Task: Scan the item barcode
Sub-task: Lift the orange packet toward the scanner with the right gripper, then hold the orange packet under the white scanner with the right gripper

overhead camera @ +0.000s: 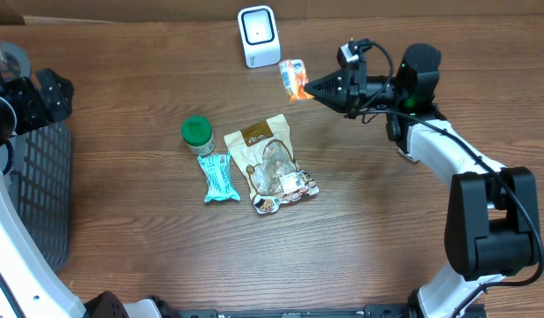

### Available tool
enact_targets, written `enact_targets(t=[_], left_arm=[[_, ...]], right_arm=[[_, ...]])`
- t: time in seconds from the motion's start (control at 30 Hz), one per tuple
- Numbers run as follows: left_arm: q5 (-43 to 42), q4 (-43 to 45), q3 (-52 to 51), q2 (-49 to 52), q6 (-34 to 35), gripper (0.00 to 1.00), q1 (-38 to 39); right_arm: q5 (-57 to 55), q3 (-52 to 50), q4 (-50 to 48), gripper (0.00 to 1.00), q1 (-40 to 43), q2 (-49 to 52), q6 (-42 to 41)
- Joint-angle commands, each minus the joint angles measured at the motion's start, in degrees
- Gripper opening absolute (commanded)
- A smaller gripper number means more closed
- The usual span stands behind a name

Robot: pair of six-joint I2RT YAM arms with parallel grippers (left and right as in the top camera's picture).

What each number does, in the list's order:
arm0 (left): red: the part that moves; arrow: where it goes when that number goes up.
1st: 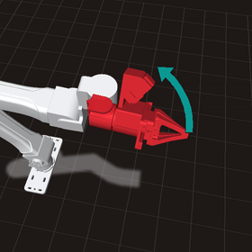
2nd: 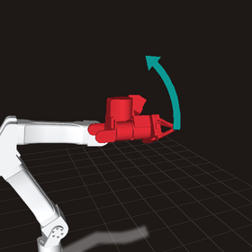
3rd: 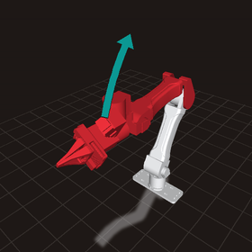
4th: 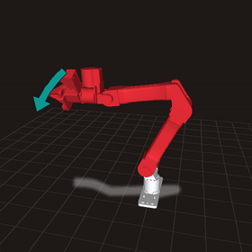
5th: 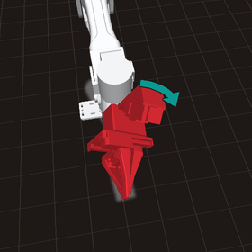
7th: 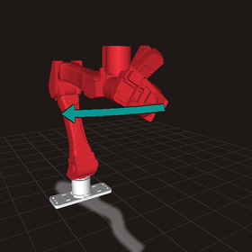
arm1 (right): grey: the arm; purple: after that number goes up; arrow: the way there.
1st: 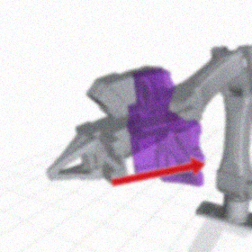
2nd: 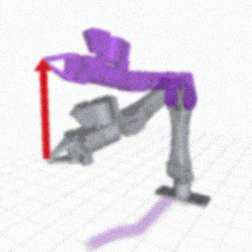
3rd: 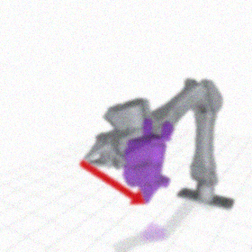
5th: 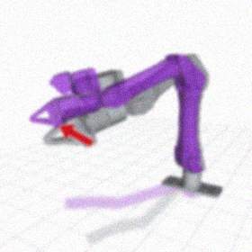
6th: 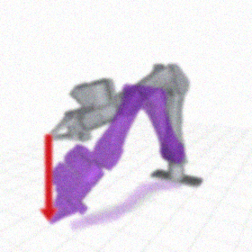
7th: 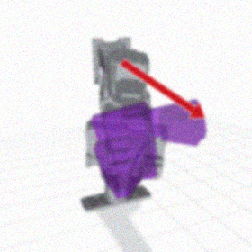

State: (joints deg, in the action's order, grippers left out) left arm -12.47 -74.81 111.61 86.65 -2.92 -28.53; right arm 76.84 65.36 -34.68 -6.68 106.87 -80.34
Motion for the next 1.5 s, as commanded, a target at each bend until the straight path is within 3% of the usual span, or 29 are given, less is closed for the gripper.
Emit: enact_targets(t=[0.0, 0.23, 0.43, 0.7, 0.9, 1.13, 1.2, 1.47], left_arm=[[-0.9, 0.0, 0.2, 0.2, 0.8, 1.0, 0.1], [-0.9, 0.0, 0.2, 0.2, 0.8, 0.99, 0.1], [-0.9, 0.0, 0.2, 0.2, 0.8, 1.0, 0.1], [-0.9, 0.0, 0.2, 0.2, 0.8, 0.99, 0.1], [-0.9, 0.0, 0.2, 0.2, 0.8, 0.99, 0.1], [-0.9, 0.0, 0.2, 0.2, 0.8, 0.99, 0.1], [-0.9, 0.0, 0.2, 0.2, 0.8, 0.99, 0.1], [-0.9, 0.0, 0.2, 0.2, 0.8, 1.0, 0.1]], right_arm=[[-6.3, 0.7, -0.4, 0.04, -1.6, -1.6, -5.2], [-10.6, 0.7, -0.4, 0.04, -4.6, -1.6, -4.7], [-10.5, 0.7, 2.9, 0.04, -5.9, -1.6, 2.2], [-21.9, 0.7, 29.5, 0.04, -11.0, -1.5, 25.9], [-30.2, 2.0, 40.2, 0.04, -13.8, -1.5, 33.6], [-50.6, 20.0, 70.7, 0.04, -16.0, -1.5, 47.6], [-60.8, 28.7, 78.2, 0.04, -17.4, -1.5, 49.7], [-89.5, 46.4, 82.5, 0.04, -22.1, -0.7, 56.4]])
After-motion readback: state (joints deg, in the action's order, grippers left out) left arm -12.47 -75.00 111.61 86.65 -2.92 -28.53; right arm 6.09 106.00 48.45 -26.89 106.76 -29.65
